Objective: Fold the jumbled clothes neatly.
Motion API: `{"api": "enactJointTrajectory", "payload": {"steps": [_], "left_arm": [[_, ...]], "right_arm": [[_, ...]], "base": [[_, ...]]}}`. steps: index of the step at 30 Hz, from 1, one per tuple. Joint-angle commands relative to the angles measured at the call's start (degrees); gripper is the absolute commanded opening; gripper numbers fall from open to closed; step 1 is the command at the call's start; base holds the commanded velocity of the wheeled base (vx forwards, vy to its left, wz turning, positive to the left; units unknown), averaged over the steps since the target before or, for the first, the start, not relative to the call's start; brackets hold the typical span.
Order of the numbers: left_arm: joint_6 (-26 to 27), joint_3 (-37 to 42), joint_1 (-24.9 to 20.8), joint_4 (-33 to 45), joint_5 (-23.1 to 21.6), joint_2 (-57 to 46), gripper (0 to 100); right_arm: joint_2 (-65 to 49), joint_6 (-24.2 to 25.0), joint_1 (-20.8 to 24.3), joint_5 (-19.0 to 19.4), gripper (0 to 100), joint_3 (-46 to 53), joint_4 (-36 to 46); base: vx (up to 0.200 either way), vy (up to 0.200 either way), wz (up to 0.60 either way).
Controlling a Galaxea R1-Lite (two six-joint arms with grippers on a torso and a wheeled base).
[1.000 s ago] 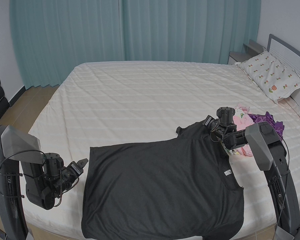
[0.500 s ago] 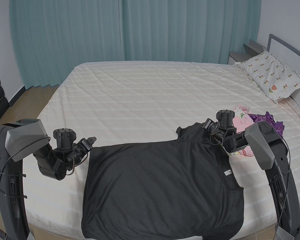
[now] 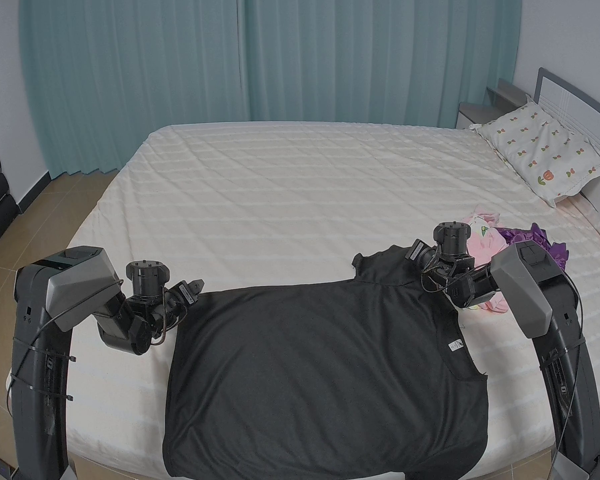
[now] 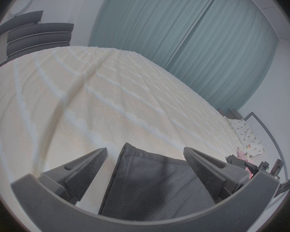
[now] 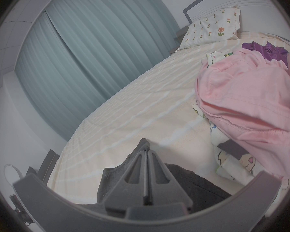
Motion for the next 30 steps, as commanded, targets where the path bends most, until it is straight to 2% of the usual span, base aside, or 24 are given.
{"api": "enactJointTrajectory", "payload": {"steps": [1, 3, 4, 12, 13, 16, 20, 30], "left_arm": [[-0.01, -2.65, -0.69, 2.09, 0.03, 2.51, 100], [-0.01, -4.32, -0.86, 3.32, 0.03, 3.04, 100], [-0.01, -4.32, -0.86, 3.32, 0.03, 3.04, 0], [-0.18, -7.92, -0.95, 4.64, 1.97, 3.30, 0], [-0.18, -8.63, -0.60, 4.46, 3.90, 3.21, 0], [-0.45, -10.21, 0.02, 4.46, 6.10, 3.12, 0], [-0.54, -12.05, 0.63, 4.46, 7.42, 3.12, 0], [-0.45, -14.69, 0.28, 4.72, 7.42, 5.15, 0]], "right_arm": [[0.02, -0.02, -0.07, 0.01, 0, 0.02, -0.01], [-0.07, -0.02, -0.15, 0.01, 0, 0.02, -0.01], [-0.07, -0.02, -0.15, 0.01, 0, 0.02, -0.01], [-0.07, -0.02, -0.59, 0.01, 0, -0.16, -0.09], [-0.15, 0.07, -0.59, 0.01, 0, -0.60, -0.18], [-0.24, 0.07, -0.59, 0.01, 0, -1.30, -2.03], [-0.24, 0.07, -0.86, -0.08, 0, -2.53, -3.61], [1.08, -0.02, -1.12, -0.08, 0, -5.52, -3.70]], "base": [[0.000, 0.000, 0.00], [0.000, 0.000, 0.00], [0.000, 0.000, 0.00], [0.000, 0.000, 0.00], [0.000, 0.000, 0.00], [0.000, 0.000, 0.00], [0.000, 0.000, 0.00], [0.000, 0.000, 0.00]]}}
